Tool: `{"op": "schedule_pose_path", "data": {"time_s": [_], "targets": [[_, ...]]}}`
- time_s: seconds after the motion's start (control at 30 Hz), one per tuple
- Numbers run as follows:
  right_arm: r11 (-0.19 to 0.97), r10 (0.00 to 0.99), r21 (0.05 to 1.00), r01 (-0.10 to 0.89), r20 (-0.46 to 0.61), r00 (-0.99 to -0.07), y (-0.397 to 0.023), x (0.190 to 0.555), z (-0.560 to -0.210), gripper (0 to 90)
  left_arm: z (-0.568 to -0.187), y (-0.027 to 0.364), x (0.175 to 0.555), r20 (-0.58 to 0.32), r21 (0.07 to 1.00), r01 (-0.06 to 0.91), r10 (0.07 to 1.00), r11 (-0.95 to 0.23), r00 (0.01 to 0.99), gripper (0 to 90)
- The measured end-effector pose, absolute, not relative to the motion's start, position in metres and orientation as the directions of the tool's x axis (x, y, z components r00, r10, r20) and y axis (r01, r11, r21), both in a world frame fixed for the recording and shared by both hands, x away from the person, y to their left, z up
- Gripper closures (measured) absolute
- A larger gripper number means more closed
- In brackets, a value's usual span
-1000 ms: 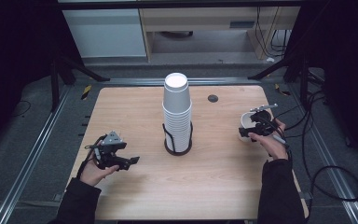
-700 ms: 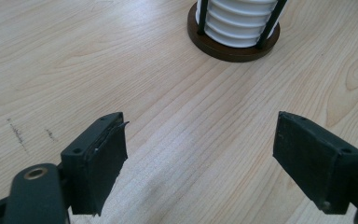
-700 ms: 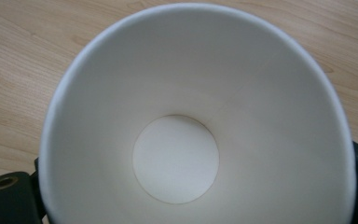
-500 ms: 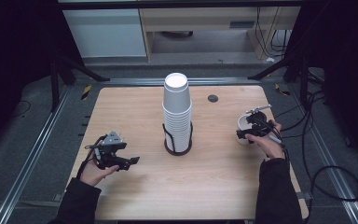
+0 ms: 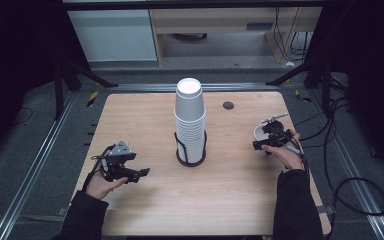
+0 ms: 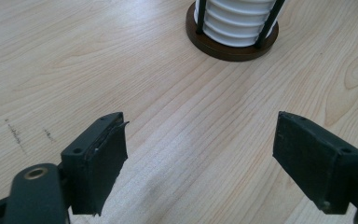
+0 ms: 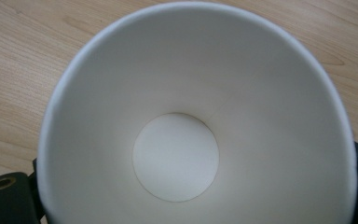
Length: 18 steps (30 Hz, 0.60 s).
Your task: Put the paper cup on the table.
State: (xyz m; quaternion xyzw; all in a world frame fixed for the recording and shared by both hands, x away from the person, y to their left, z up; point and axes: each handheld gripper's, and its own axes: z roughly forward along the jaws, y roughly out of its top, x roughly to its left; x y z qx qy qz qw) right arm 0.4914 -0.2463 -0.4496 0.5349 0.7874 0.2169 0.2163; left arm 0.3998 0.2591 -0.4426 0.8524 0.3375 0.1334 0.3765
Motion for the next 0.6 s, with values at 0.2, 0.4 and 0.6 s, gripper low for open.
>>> {"op": "schedule_pose_path", "data": {"time_s": [0.2, 0.4, 0.6], "targets": [[0.342, 0.933, 0.57, 0.747, -0.112, -0.342, -0.2462, 0.4917, -0.4502, 7.1, -0.4424, 0.259, 0.3997, -0.028, 0.732, 0.474, 0.674, -0.489, 0.738, 16.9], [0.347, 0.928, 0.554, 0.757, -0.085, -0.363, -0.2461, 0.4899, -0.4503, 5.0, -0.4425, 0.2585, 0.3994, -0.029, 0.732, 0.473, 0.671, -0.491, 0.741, 16.9], [0.359, 0.923, 0.54, 0.761, -0.085, -0.375, -0.2437, 0.4855, -0.4479, 2.3, -0.4427, 0.2582, 0.3995, -0.029, 0.73, 0.473, 0.669, -0.493, 0.742, 16.9]]}}
